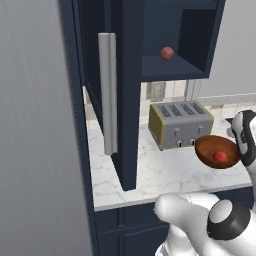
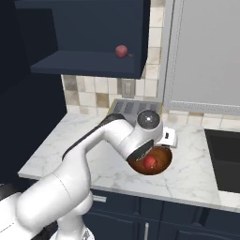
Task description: Pick the onions from the cabinet and place them in one bowl. Pick the garlic from the sink and place it in the other bowl.
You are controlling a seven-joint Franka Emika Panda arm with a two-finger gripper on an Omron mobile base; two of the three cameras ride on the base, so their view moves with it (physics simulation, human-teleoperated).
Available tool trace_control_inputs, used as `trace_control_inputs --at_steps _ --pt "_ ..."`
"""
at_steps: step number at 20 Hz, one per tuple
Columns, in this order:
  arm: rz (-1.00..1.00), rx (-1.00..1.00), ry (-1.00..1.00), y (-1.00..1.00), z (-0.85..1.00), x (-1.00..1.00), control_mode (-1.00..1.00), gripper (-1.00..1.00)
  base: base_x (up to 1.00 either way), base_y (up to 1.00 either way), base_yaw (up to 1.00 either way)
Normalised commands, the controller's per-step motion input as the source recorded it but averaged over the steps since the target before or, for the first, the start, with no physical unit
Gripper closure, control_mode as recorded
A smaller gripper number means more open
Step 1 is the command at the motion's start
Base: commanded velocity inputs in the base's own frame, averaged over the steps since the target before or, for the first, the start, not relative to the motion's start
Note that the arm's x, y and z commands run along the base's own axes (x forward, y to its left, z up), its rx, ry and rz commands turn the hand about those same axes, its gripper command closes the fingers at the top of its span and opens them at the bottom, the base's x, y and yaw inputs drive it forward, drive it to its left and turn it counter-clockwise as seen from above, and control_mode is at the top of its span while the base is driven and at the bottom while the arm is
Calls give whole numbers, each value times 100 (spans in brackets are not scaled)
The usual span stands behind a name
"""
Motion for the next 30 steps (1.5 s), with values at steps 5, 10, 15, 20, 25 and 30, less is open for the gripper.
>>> trace_control_inputs --at_steps 5,10,15,20,25,30 --pt "-13 -1 -18 58 48 -61 -100 -100 0 0 0" --pt "-1 -16 -2 83 50 -26 -100 -100 0 0 0" --pt "0 -7 -5 58 50 -36 -100 -100 0 0 0" --pt "-3 0 -11 53 61 -26 -100 -100 0 0 0" --pt "-9 11 -6 36 50 -24 -100 -100 0 0 0" --pt "-5 32 0 31 9 -24 -100 -100 0 0 0"
